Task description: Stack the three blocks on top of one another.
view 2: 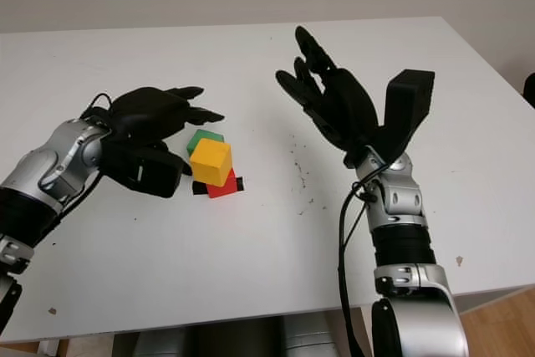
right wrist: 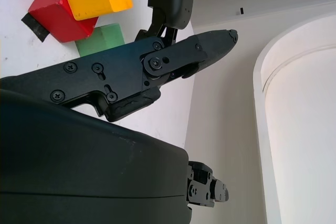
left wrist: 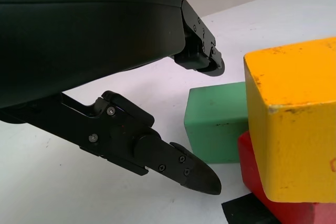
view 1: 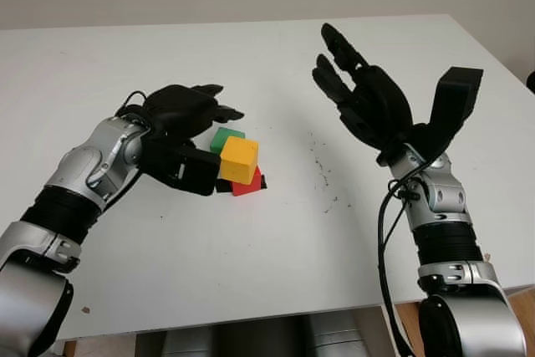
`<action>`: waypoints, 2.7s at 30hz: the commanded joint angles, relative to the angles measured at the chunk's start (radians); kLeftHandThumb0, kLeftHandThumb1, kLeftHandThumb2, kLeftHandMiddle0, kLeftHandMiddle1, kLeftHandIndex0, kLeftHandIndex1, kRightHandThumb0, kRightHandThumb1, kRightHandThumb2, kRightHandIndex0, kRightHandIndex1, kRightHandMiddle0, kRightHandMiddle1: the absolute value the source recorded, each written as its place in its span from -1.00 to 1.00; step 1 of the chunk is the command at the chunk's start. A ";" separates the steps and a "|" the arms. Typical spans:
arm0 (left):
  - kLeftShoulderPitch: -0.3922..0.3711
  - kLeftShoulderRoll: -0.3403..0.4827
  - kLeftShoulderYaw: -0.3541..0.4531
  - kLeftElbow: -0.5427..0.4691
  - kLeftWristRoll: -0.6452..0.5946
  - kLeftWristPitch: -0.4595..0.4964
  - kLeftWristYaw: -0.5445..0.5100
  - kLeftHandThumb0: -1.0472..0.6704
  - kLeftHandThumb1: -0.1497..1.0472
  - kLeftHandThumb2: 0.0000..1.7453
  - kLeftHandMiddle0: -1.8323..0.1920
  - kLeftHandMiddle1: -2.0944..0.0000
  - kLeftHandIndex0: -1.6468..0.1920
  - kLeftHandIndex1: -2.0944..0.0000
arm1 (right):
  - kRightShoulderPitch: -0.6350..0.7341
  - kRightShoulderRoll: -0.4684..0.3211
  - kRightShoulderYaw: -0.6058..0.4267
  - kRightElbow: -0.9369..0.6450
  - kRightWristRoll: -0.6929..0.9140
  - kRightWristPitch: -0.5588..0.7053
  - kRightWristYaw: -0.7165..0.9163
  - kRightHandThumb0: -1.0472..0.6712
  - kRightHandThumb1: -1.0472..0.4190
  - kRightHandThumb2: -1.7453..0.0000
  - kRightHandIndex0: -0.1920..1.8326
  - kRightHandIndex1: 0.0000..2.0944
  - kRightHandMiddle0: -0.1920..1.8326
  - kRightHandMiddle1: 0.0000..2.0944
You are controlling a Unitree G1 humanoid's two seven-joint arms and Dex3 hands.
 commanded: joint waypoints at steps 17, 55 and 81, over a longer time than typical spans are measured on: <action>0.033 -0.021 0.031 -0.014 -0.089 0.065 0.008 -0.45 0.77 -0.93 0.61 0.92 0.01 0.79 | 0.010 -0.001 0.000 -0.030 0.019 0.014 0.000 -0.59 -0.91 0.94 -1.00 -1.00 -0.87 -0.95; 0.009 0.054 0.112 -0.029 -0.095 0.172 0.023 -0.20 0.92 -0.93 0.45 0.96 0.46 -0.31 | 0.017 -0.001 0.009 -0.036 0.012 0.024 -0.004 -0.56 -0.93 0.94 -1.00 -1.00 -0.84 -0.94; -0.281 0.158 0.288 -0.227 -0.456 0.459 -0.535 -0.22 0.84 -0.94 0.55 0.94 0.27 -0.25 | 0.008 0.006 0.024 -0.019 -0.001 0.004 0.006 -0.54 -0.95 0.94 -1.00 -1.00 -0.85 -0.95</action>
